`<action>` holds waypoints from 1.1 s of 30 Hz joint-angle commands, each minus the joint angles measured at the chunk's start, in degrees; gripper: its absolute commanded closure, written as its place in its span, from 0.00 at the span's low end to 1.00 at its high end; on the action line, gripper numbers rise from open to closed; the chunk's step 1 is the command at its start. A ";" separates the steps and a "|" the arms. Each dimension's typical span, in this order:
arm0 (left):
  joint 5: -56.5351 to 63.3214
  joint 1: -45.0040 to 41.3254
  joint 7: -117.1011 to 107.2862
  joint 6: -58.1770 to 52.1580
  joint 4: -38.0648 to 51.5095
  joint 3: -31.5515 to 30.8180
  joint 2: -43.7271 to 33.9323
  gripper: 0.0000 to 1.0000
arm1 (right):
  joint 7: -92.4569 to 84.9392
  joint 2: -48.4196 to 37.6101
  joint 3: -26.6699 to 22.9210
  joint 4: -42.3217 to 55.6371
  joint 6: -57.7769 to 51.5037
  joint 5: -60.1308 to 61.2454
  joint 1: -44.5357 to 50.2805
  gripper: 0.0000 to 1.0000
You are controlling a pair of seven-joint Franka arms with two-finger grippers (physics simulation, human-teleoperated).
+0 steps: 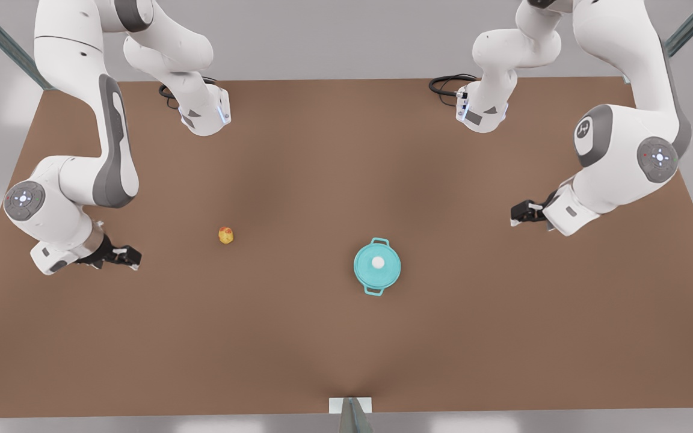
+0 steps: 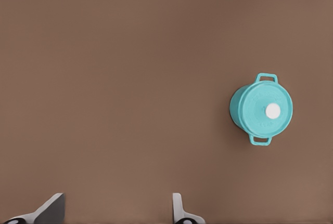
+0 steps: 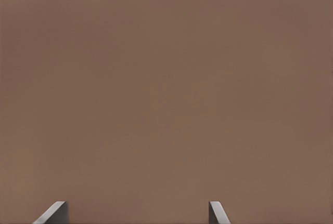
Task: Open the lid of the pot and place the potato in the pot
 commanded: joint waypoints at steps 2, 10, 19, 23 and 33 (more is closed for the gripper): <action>0.11 0.34 -3.27 0.08 0.57 -1.93 -0.03 0.00 | 2.43 0.08 -0.01 0.03 3.82 -0.17 0.00 0.00; 7.24 -22.78 -41.85 -2.47 8.56 -7.02 10.33 0.00 | 6.38 0.61 -0.01 0.03 3.12 0.00 9.05 0.00; 18.31 -27.52 -43.88 18.27 20.17 -5.71 33.01 0.00 | 14.74 -0.54 3.77 -1.73 -7.33 0.44 13.36 0.00; 19.45 -27.52 -44.84 18.97 19.99 -5.53 34.77 0.00 | 15.00 -0.27 5.79 -5.51 -9.54 0.36 14.85 0.00; 20.59 -27.70 -44.93 23.72 18.76 -5.53 38.81 0.00 | 15.35 -1.59 5.35 -23.53 9.53 3.96 13.89 0.00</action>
